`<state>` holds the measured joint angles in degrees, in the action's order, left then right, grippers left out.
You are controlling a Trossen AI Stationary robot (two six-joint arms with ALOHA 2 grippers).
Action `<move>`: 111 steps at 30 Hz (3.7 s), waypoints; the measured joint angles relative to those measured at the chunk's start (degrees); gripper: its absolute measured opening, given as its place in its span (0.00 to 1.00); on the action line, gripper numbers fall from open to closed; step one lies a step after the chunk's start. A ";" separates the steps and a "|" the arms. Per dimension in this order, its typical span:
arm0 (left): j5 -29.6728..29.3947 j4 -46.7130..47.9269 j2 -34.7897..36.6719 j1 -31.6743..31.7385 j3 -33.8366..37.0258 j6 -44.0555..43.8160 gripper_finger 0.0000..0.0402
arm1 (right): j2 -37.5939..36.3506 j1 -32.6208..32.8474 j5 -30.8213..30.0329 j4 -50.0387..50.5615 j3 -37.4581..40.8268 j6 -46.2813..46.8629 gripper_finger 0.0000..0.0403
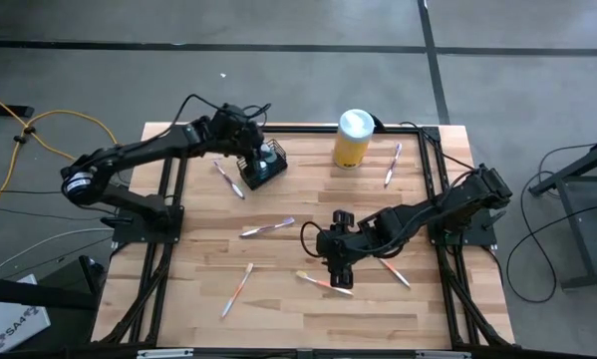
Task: Pick & Place toothbrushing station
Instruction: Put the mouthwash into the middle section of the wire organizer, then put the top right purple toothbrush into the right section of the wire organizer
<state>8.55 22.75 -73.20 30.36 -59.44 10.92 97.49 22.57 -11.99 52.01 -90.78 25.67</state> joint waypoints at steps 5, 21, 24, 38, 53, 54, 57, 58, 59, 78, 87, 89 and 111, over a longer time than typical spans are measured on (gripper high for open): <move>0.37 0.43 -2.22 0.99 0.04 3.15 0.21 | 0.00 0.00 -0.04 -0.02 0.00 0.02 0.57; 4.92 -0.71 -4.33 5.43 1.43 7.81 0.21 | 0.00 0.00 -0.04 -0.44 0.00 0.02 0.57; 6.42 -1.41 -4.51 6.50 2.28 7.78 0.21 | 0.00 0.00 -0.04 -0.46 0.00 0.02 0.57; 7.94 -5.23 -4.49 7.13 6.06 8.33 0.21 | 0.00 0.00 0.09 -1.73 0.00 0.02 0.57; 7.14 -10.98 -10.16 7.13 8.00 6.97 0.21 | 0.00 0.00 0.39 -2.95 0.00 0.02 0.57; 7.12 -11.38 -10.85 7.13 8.00 6.55 0.21 | 0.00 0.00 0.41 -2.95 0.00 0.02 0.57; 7.38 -12.07 -12.27 7.13 7.95 5.90 0.21 | 0.00 0.07 0.40 -2.95 0.00 0.02 0.57; 7.21 -12.11 -12.51 7.13 7.93 5.90 0.21 | 0.00 0.07 0.44 -2.95 0.00 0.02 0.57; 7.38 -12.23 -12.75 7.13 7.91 5.88 0.21 | 0.00 0.07 0.44 -2.95 0.00 0.02 0.57; 4.80 -11.79 -12.77 7.11 7.87 4.13 0.36 | 0.00 0.22 0.53 -2.95 0.00 0.02 0.57; 4.79 -11.77 -12.79 7.11 7.87 4.04 0.36 | 0.00 0.24 0.55 -2.95 0.00 0.02 0.57; 4.80 -11.90 -12.79 7.11 7.87 4.04 0.36 | 0.00 0.24 0.57 -2.95 0.00 0.02 0.57; 4.88 -14.26 -9.65 6.45 8.02 4.20 0.36 | 0.00 0.22 0.57 -2.97 0.00 0.00 0.57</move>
<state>13.43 8.49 -82.85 36.82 -51.42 15.11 97.49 22.79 -11.42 49.04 -90.78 25.67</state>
